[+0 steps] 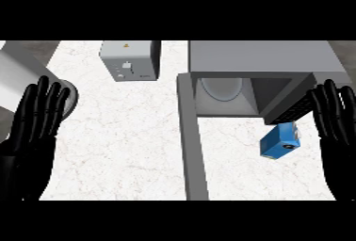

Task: Pick up the milk, place it into the microwave and close the microwave

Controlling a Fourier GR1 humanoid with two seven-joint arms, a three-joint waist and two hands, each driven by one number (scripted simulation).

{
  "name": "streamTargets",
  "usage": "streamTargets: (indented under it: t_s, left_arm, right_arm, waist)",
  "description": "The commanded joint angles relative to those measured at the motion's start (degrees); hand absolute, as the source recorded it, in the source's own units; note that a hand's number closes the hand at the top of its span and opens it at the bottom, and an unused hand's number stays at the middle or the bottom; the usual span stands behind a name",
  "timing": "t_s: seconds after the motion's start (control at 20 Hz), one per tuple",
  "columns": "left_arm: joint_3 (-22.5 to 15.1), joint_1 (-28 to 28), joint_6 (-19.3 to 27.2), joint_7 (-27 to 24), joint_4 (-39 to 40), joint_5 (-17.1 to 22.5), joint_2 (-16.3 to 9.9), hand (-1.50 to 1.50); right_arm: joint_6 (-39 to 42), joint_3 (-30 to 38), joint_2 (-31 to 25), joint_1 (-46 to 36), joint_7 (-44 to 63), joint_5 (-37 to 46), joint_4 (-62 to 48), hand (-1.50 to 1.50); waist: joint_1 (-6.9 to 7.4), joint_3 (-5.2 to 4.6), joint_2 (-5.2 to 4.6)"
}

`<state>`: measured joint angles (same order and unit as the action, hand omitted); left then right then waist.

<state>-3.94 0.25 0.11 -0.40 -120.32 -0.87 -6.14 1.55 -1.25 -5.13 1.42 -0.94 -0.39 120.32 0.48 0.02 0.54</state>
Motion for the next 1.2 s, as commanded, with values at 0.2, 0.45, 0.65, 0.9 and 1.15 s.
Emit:
streamTargets:
  t_s: [0.2, 0.45, 0.65, 0.9, 1.15]
  left_arm:
    - [7.56, -1.34, -0.21, -1.21, 3.61, 3.66, -0.67, -1.5]
    - [12.44, 3.48, 0.15, 3.88, 0.99, 9.72, -0.36, -1.5]
    - [13.06, 10.37, -2.77, 5.08, -5.78, 11.52, -0.71, -1.5]
    - [15.01, 14.84, -4.21, 8.28, -12.13, 14.91, -0.22, -1.5]
    - [18.34, 20.33, -8.99, 5.49, -13.38, 19.43, 0.32, -1.5]
  right_arm:
    - [-0.6, 3.26, -2.15, -14.3, 13.13, -4.82, -0.33, -1.5]
    - [1.72, -0.34, -2.15, -7.52, 17.3, -5.96, 3.53, -1.5]
    - [3.68, 0.74, -1.91, -4.72, 14.46, -6.81, 3.12, -1.5]
    - [0.95, 1.87, -3.21, -5.09, 23.76, -5.12, 9.84, -1.5]
    - [0.12, 2.15, -2.68, -4.16, 21.69, -0.51, 5.86, -1.5]
  waist:
    - [-0.22, -0.07, -0.56]
    - [-0.35, -0.05, -0.45]
    - [-0.22, -0.02, -0.47]
    - [-0.24, -0.03, -0.43]
    - [-0.02, -0.04, -0.45]
